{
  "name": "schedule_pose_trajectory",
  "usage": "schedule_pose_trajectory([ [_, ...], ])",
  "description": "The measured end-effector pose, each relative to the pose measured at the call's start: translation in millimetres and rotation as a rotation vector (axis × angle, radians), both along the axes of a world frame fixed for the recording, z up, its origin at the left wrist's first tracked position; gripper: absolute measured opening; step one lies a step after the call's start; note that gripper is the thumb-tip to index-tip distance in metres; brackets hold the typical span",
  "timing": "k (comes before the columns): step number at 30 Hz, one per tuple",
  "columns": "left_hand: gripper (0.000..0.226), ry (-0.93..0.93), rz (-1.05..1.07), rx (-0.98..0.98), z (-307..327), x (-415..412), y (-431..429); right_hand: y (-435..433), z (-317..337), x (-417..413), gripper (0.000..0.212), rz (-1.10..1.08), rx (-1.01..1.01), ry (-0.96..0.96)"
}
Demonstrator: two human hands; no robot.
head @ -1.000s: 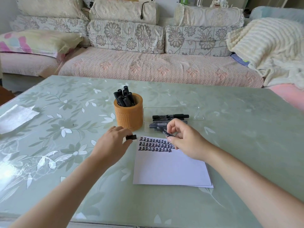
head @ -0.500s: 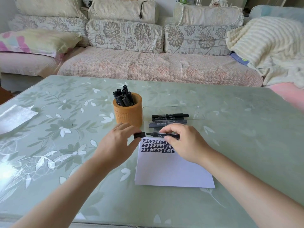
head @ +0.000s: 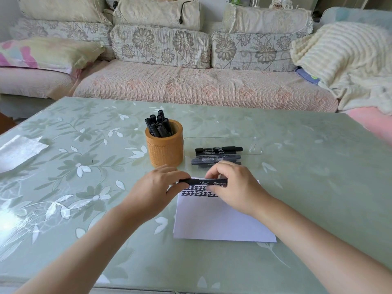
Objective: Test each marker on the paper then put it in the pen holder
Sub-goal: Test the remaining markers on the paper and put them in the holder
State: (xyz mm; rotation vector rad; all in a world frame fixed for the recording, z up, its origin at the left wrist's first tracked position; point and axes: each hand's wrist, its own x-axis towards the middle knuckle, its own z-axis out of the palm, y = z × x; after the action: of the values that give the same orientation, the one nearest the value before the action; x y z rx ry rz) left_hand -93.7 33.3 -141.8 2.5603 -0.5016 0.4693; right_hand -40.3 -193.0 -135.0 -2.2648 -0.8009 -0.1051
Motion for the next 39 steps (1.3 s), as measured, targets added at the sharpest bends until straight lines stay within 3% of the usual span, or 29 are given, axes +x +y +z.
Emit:
schedule_pose_trajectory([
  [9, 0.029, -0.029, -0.036, -0.004, -1.7, -6.2, 2.9, 6.5, -4.0, -10.0, 0.009, 0.039, -0.051, -0.014],
  [15, 0.029, 0.052, 0.003, -0.054, -3.5, -3.4, 3.1, 11.6, 3.6, -8.3, 0.016, 0.077, -0.286, -0.022],
  [19, 0.015, 0.073, -0.012, -0.004, 5.5, 3.2, -4.4, 18.4, 3.1, -5.3, 0.033, 0.163, -0.247, 0.034],
  [23, 0.024, 0.135, 0.048, -0.027, 2.9, 12.3, 1.8, 13.8, 1.8, 2.9, 0.027, 0.051, -0.256, -0.004],
  [28, 0.041, 0.240, 0.152, 0.130, -17.5, 17.5, 21.6, 18.9, 24.9, 22.5, 0.019, -0.124, -0.017, 0.001],
  [33, 0.078, 0.240, 0.155, 0.179, -27.9, 15.0, 24.8, 62.1, 68.7, 55.2, 0.010, -0.196, 0.308, 0.005],
  [37, 0.082, 0.234, 0.103, 0.230, -27.9, 12.4, 16.6, 101.0, 95.1, 83.5, 0.007, -0.206, 0.418, 0.007],
  [39, 0.085, 0.250, 0.080, 0.250, -28.6, 11.0, 13.6, 115.8, 96.5, 91.7, 0.009, -0.172, 0.378, 0.014],
])
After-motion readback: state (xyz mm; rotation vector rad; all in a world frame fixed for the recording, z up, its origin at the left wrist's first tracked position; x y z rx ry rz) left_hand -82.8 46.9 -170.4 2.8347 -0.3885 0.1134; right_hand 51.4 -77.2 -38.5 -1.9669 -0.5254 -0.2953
